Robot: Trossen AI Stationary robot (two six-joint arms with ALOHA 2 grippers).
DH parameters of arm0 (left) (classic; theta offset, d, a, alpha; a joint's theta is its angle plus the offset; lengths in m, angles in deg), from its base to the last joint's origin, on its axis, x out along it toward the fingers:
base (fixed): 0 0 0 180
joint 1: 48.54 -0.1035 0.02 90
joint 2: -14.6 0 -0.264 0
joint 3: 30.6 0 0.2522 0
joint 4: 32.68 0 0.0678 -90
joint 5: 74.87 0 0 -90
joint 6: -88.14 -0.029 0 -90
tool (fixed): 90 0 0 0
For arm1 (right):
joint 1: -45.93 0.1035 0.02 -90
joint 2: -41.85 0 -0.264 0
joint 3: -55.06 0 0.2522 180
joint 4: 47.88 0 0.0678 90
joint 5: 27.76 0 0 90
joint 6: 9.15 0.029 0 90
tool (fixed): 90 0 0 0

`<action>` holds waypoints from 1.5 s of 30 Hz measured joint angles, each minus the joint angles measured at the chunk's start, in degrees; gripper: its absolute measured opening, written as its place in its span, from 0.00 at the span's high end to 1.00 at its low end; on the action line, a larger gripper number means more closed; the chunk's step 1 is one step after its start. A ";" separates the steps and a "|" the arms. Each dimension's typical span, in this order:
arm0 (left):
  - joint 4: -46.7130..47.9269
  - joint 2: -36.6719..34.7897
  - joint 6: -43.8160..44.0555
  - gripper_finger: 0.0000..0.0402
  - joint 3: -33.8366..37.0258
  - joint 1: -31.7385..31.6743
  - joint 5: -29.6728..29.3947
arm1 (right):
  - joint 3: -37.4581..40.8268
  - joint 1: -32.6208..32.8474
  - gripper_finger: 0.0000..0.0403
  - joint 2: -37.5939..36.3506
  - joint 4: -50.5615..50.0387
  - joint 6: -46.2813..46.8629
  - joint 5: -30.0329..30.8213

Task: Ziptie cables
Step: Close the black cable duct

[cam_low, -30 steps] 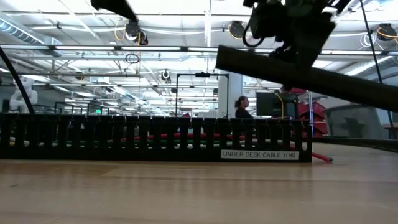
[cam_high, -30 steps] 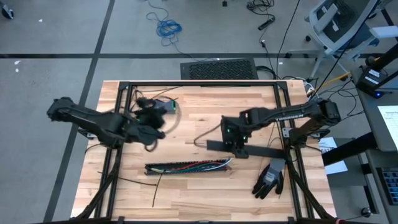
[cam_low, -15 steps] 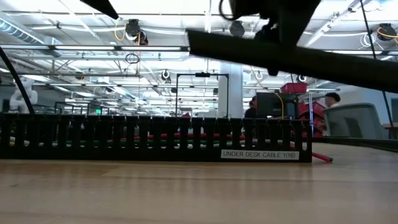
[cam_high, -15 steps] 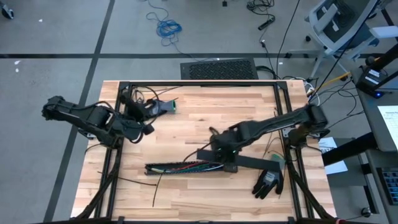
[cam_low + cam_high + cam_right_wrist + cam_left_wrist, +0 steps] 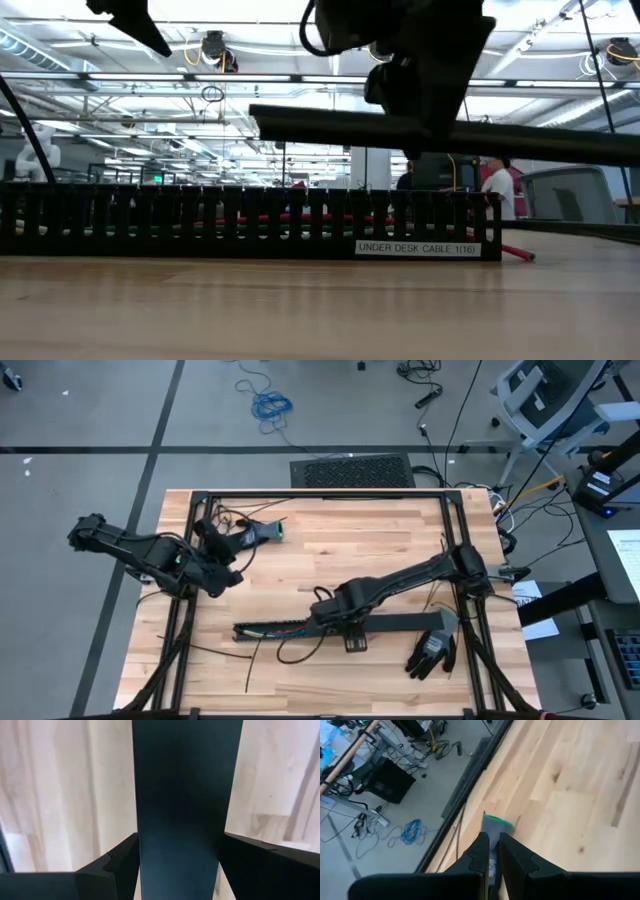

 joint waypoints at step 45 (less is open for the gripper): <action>-1.84 2.86 3.03 0.90 0.01 0.68 0.60 | 0.72 -1.15 0.47 3.96 9.85 -3.82 1.33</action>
